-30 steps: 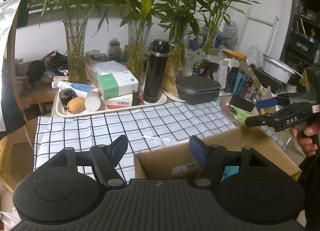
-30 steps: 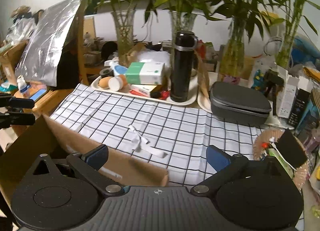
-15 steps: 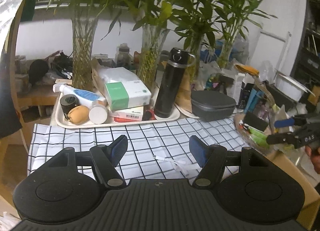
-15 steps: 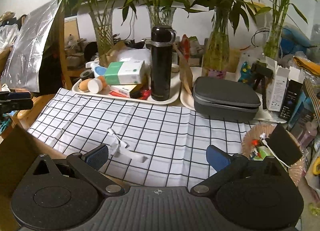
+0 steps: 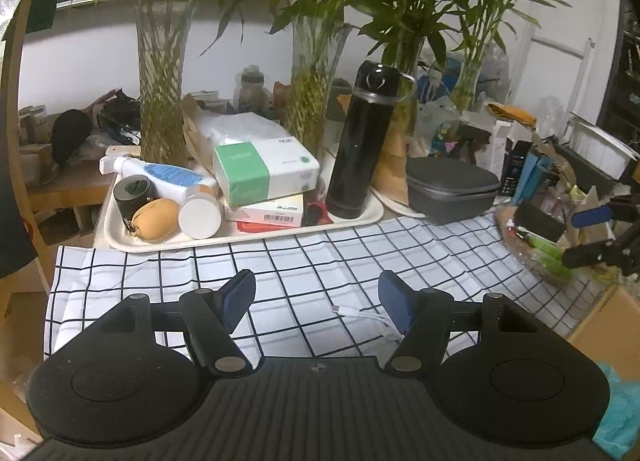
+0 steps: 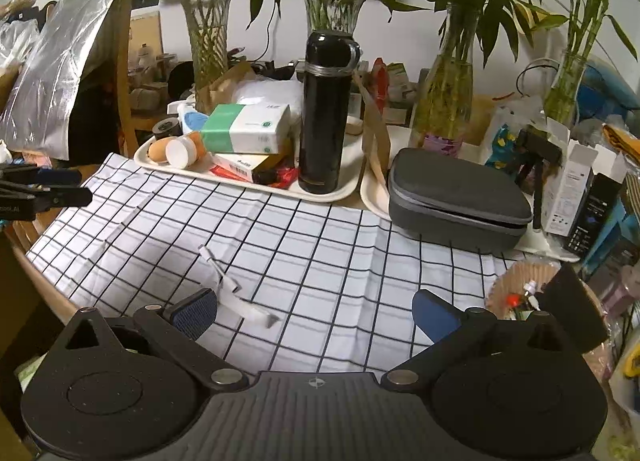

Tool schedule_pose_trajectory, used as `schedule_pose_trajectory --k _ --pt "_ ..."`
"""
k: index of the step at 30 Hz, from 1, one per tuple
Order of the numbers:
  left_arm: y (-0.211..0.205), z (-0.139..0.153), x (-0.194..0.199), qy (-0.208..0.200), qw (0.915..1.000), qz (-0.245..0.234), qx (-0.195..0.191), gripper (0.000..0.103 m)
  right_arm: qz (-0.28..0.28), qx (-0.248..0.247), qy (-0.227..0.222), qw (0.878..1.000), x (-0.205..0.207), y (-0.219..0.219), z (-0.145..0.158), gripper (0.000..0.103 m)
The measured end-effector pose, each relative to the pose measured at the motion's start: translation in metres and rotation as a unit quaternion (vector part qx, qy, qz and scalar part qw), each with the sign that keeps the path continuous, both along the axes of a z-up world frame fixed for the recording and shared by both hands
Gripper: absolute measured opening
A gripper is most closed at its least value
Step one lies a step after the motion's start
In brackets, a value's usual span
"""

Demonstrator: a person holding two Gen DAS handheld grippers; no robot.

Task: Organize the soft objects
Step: 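Move the right tool down toward the white earphone adapter cable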

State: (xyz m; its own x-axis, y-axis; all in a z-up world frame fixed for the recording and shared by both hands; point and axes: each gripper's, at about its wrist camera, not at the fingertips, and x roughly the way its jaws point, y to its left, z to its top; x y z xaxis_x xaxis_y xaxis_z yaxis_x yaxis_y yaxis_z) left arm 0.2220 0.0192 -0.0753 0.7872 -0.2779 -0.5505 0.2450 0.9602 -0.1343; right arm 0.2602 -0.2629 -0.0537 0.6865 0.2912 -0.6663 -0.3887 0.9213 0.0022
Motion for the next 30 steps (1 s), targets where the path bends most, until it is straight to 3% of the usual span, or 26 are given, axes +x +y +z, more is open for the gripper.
schedule_pose_trajectory --k 7,14,24,30 --pt "0.004 -0.008 0.013 0.025 0.9996 0.004 -0.010 0.067 0.006 -0.004 0.004 1.000 0.021 0.000 -0.005 0.103" --pt "0.000 -0.014 0.022 0.031 0.9995 0.005 0.008 0.067 0.048 -0.013 0.013 0.999 0.042 0.008 -0.018 0.102" --pt "0.008 -0.017 0.029 0.050 0.9985 0.024 -0.002 0.067 0.125 -0.031 0.054 0.990 0.072 0.026 -0.049 0.084" --pt "0.010 -0.017 0.031 0.057 0.9981 0.023 0.002 0.067 0.193 -0.030 0.082 0.977 0.084 0.042 -0.067 0.070"
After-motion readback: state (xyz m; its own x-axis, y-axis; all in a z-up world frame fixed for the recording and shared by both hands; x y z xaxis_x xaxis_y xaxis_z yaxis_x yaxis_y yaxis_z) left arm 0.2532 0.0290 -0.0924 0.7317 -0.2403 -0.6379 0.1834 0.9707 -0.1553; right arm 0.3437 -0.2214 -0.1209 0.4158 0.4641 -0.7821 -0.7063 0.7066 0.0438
